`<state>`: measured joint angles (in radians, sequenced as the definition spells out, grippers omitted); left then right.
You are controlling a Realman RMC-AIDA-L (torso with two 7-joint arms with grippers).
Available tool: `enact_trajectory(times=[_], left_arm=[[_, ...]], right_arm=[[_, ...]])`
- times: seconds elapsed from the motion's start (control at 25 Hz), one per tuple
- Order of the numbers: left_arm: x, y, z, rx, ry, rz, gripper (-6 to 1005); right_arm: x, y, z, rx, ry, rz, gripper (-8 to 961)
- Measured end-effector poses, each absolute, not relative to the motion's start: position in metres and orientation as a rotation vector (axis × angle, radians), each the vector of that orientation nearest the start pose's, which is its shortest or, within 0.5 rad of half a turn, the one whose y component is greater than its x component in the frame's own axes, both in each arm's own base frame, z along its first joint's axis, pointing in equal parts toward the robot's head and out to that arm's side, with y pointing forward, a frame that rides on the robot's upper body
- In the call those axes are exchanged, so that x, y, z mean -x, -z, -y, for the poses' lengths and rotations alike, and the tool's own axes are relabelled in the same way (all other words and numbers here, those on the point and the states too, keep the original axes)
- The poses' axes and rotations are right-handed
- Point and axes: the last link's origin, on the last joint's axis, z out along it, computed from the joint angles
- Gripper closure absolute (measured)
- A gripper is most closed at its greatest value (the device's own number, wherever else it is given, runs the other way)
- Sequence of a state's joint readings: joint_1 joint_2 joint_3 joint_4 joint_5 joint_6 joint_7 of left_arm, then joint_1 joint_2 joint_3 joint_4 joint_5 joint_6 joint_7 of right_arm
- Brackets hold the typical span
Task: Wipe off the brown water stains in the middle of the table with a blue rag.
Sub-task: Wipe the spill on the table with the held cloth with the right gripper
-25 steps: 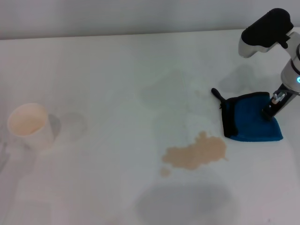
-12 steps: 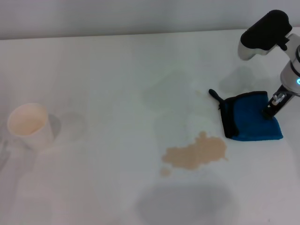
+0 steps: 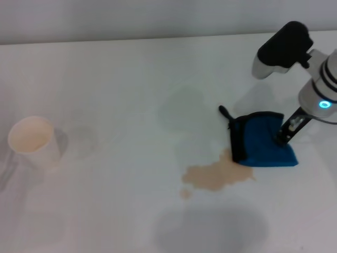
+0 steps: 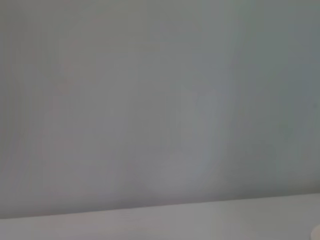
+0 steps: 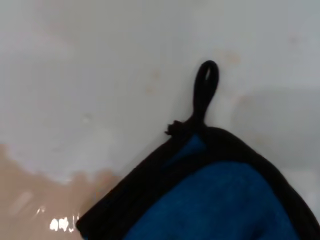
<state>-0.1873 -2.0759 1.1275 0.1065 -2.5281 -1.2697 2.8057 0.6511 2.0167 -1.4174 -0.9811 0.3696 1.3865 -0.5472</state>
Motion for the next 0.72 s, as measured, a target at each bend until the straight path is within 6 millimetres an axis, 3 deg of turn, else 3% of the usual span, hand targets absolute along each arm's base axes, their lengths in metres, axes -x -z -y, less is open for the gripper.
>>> enact_trajectory(times=[0.4,0.72], left_arm=[[0.385,0.011,-0.246,1.745,0.596,0.605,116],[0.379,0.012,-0.258,1.749,0.611,0.595,117]], right_arm=[[-0.247,0.033,-0.351,2.535,0.846,-0.986,932],[-0.214,0.071,-0.328,2.740,0.855,-0.888,941]])
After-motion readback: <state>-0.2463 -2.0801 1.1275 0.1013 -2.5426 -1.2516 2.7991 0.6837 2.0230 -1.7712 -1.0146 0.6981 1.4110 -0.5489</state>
